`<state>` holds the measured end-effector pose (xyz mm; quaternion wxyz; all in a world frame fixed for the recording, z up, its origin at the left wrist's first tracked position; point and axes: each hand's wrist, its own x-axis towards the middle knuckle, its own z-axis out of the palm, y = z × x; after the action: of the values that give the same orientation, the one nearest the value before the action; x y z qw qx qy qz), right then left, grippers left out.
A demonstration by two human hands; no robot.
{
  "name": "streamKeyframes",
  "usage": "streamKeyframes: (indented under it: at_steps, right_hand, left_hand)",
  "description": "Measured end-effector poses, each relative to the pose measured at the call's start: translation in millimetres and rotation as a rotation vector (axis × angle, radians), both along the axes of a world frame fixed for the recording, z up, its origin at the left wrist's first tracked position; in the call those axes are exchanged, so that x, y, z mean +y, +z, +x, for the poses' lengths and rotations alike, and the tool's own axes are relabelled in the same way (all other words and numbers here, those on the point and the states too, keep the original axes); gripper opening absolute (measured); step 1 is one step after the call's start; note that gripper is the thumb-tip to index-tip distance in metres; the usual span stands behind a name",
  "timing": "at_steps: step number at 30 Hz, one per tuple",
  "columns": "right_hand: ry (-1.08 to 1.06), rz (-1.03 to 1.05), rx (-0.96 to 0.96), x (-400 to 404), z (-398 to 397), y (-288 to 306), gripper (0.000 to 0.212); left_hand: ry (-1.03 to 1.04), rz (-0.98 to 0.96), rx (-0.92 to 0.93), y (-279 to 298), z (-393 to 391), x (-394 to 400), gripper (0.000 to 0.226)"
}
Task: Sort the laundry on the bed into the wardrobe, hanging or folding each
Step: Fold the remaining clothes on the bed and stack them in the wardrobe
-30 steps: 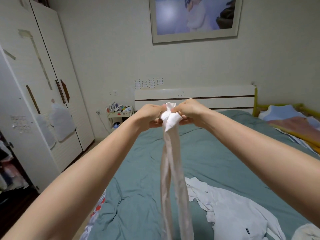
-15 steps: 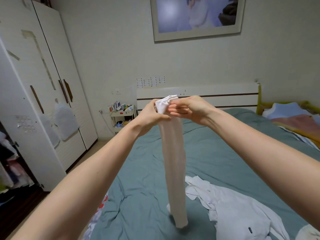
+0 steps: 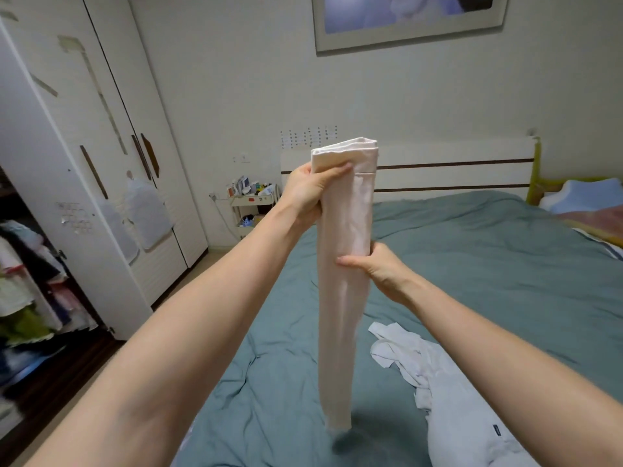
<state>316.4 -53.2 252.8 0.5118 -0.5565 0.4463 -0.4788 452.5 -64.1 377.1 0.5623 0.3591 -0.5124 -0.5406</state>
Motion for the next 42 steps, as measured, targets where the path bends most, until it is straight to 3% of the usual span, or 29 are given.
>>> streamKeyframes:
  at_steps: [5,10,15,20,22,24,27,30,35,42]
  right_hand:
    - [0.026,0.245,-0.030,13,-8,-75,0.066]
    - [0.064,0.386,0.115,27,-63,-136,0.046]
    - [0.009,0.400,0.394,12,-94,-162,0.030]
    - [0.133,0.494,0.674,0,-52,-232,0.033]
    - [0.171,0.518,0.726,-7,-21,-275,0.032]
    - [0.129,0.530,0.735,-13,13,-320,0.023]
    - [0.043,0.541,0.762,-14,56,-375,0.022]
    - [0.114,0.561,0.777,-9,75,-401,0.014]
    - [0.119,0.538,0.812,10,39,-417,0.007]
    - [-0.127,0.571,1.010,52,-109,-436,0.010]
  left_hand:
    - [0.099,0.063,0.077,-21,-22,-12,0.014]
    - [0.377,0.108,0.191,-68,6,-30,0.013]
    - [0.616,0.310,0.330,-197,64,-25,0.015]
    - [0.746,0.494,0.399,-332,119,-13,0.012]
    - [0.819,0.581,0.312,-381,149,-5,0.016]
    - [0.882,0.677,0.188,-429,182,3,0.042]
    - [0.910,0.855,-0.243,-485,221,13,0.058]
    - [0.752,0.910,-0.595,-515,221,13,0.041]
    - [0.230,0.662,-1.019,-529,156,2,0.037]
    - [-0.349,0.295,-1.199,-565,3,-9,0.037]
